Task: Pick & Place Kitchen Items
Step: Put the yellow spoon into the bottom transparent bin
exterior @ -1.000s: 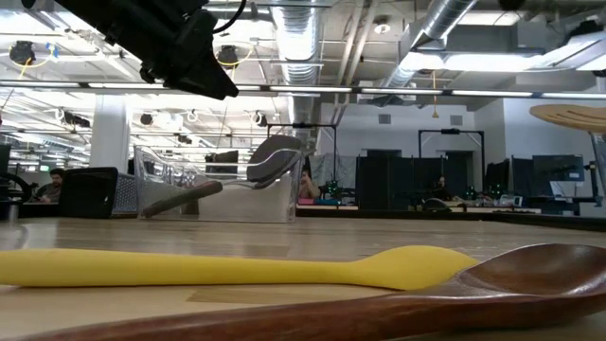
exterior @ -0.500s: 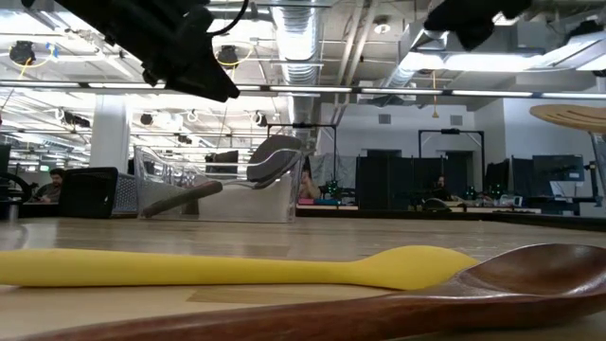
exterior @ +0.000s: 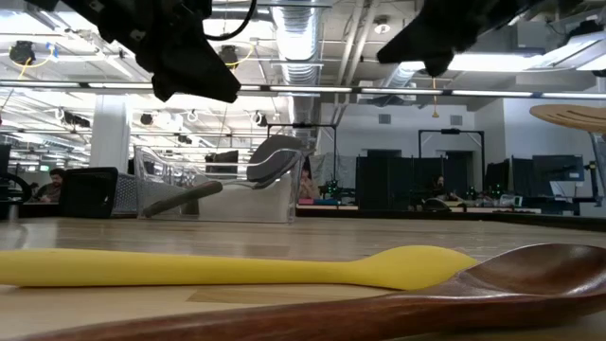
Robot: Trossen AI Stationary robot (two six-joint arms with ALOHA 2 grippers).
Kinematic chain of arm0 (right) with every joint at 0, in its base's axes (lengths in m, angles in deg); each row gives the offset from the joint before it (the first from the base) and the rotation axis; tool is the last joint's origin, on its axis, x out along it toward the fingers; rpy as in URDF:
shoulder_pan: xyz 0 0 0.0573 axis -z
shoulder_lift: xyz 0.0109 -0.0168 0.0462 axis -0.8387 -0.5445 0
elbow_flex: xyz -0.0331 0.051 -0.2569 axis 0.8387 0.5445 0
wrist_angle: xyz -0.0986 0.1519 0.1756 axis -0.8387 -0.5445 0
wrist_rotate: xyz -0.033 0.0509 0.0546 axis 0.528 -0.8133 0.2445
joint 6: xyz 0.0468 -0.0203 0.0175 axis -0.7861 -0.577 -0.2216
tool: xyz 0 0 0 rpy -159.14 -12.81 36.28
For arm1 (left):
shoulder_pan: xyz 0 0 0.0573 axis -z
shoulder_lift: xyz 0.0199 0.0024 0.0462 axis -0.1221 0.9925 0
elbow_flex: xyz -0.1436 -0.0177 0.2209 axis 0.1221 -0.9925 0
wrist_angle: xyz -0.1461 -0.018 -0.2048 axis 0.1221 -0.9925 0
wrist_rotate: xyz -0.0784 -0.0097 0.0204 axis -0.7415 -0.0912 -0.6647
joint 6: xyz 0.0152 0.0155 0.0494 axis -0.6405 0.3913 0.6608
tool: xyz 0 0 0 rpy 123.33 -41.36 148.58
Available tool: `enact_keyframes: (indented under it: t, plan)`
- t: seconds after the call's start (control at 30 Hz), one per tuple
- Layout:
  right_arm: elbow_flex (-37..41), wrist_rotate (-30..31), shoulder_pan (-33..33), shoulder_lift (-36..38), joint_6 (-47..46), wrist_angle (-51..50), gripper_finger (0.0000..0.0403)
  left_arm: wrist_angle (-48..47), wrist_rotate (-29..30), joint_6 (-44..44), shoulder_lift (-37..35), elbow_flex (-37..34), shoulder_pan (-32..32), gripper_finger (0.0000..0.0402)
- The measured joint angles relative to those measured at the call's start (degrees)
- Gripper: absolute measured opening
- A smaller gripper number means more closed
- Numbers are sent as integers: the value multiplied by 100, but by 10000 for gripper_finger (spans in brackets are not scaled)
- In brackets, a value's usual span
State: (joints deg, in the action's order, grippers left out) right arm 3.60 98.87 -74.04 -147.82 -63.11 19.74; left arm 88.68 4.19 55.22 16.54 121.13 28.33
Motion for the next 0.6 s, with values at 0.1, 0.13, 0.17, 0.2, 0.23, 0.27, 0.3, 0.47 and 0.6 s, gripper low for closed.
enact_keyframes:
  t: [0.1, 0.13, 0.17, 0.2, 0.23, 0.27, 0.3, 0.47, 0.6]
  plan:
    - [0, -8, 91, -259, -8, 128, 2, 113, -401, -53, 0, 0, 129, 58]
    - [0, -11, 109, -333, -11, 178, 1, 195, -584, -132, 0, 0, 182, 47]
    - [0, -15, 124, -406, -11, 191, 1, 268, -752, -215, 0, 0, 237, 37]
    - [0, -16, 142, -477, -12, 177, 2, 333, -892, -293, 0, 0, 307, 26]
    - [0, -18, 155, -541, -11, 173, 3, 401, -978, -327, 0, 0, 387, 15]
    - [0, -19, 169, -595, -11, 178, 3, 470, -1004, -349, 0, 0, 476, 8]
    - [0, -19, 188, -630, -13, 193, 3, 517, -1008, -397, 0, 0, 565, 5]
    - [2, -17, 237, -705, -12, 223, 1, 559, -988, -829, 30, 2, 909, 2]
    - [2, -19, 258, -649, -11, 218, 1, 602, -971, -1321, 259, 2, 1102, 1]
